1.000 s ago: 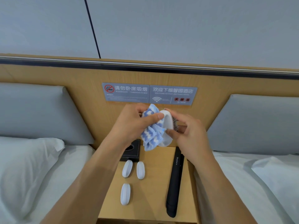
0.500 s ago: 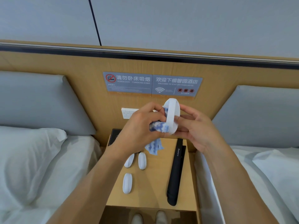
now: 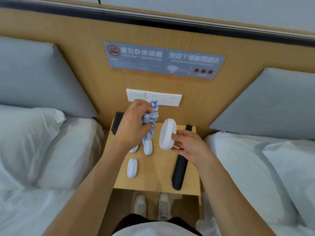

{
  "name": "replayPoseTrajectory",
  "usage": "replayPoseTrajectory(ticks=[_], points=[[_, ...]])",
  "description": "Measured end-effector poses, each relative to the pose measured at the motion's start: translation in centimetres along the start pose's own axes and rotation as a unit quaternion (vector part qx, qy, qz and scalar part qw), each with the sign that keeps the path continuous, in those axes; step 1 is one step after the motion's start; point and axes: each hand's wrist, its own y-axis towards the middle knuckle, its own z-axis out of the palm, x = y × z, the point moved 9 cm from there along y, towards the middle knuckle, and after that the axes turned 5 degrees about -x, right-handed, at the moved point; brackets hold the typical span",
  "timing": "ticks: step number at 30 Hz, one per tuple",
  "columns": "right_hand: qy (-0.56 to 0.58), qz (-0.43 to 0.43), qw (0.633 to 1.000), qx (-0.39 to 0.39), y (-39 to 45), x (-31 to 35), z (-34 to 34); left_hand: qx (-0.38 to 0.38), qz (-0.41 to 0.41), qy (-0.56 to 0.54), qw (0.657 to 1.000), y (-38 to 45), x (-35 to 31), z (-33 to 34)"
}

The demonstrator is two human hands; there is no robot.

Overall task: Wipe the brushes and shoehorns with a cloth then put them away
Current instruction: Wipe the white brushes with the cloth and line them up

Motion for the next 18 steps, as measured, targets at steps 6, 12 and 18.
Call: replayPoseTrajectory(ticks=[6, 12, 18], points=[[-0.085, 0.055, 0.994, -0.035, 4.9, -7.5, -0.2, -0.025, -0.075, -0.007, 0.997, -2.8, 6.1, 1.7], [-0.147, 0.092, 0.983, -0.06, 9.2, -14.7, 0.0, -0.007, -0.157, -0.011, 0.987, -5.4, 12.1, 3.2], [-0.176, 0.127, 0.972, -0.091, 12.8, -19.9, 0.4, -0.021, -0.203, -0.011, 0.979, -7.1, 16.7, 4.0]])
